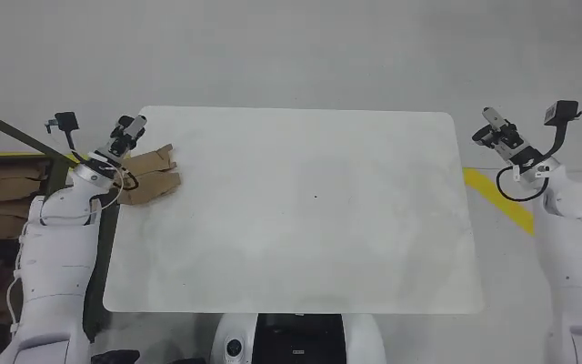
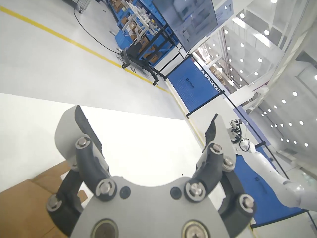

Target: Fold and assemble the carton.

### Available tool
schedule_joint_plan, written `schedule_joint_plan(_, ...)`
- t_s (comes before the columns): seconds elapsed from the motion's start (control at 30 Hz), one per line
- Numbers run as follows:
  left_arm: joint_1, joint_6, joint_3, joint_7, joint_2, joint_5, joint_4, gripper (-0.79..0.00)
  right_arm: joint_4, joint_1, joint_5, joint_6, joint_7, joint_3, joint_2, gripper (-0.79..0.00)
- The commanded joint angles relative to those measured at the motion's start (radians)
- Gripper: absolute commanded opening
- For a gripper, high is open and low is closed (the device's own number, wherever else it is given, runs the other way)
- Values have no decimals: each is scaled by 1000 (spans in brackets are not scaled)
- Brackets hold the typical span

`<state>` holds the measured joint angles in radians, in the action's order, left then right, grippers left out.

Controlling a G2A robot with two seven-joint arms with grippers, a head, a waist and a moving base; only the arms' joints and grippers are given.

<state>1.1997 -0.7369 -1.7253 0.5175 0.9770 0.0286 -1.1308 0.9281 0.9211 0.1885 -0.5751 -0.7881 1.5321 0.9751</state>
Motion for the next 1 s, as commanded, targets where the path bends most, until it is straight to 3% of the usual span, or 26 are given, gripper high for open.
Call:
schedule_joint_plan(0.0, 10, 24, -22, 21, -4, -53, 17, 0, 0, 0, 0, 0, 0, 0, 0, 0)
schedule_joint_plan(0.2, 34, 40, -87, 54, -17, -135, 90, 0, 0, 0, 0, 0, 0, 0, 0, 0)
schedule_joint_plan(0.87, 34, 40, -87, 54, -17, -135, 90, 0, 0, 0, 0, 0, 0, 0, 0, 0)
schedule_joint_plan(0.97, 44, 85, -104, 28, -20, -130, 98, 0, 0, 0, 0, 0, 0, 0, 0, 0)
